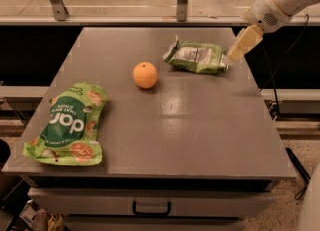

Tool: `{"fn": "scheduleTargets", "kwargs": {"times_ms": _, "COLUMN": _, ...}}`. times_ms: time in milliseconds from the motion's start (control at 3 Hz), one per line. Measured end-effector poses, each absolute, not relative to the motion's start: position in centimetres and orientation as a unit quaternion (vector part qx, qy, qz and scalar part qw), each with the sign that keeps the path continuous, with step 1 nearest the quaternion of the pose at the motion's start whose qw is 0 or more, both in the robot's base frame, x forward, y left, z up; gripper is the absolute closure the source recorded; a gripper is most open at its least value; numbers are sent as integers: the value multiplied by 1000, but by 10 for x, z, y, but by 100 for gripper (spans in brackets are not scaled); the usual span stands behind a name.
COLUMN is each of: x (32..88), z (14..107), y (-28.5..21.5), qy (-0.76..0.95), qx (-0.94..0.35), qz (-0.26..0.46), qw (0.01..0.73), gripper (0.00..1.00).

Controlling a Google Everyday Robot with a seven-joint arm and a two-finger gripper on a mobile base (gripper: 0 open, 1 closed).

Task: Pick green jalapeno chip bag

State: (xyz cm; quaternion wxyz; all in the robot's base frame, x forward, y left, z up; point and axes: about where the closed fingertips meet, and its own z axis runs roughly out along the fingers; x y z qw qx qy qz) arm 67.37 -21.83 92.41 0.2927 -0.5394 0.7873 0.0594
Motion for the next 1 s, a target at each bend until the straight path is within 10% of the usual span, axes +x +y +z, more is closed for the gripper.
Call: {"fn": "scheduleTargets", "kwargs": {"times_ms": 1000, "x": 719, "z": 858, "y": -174, "qy": 787, "qx": -531, "qz": 117, "qw": 291, "gripper": 0}}
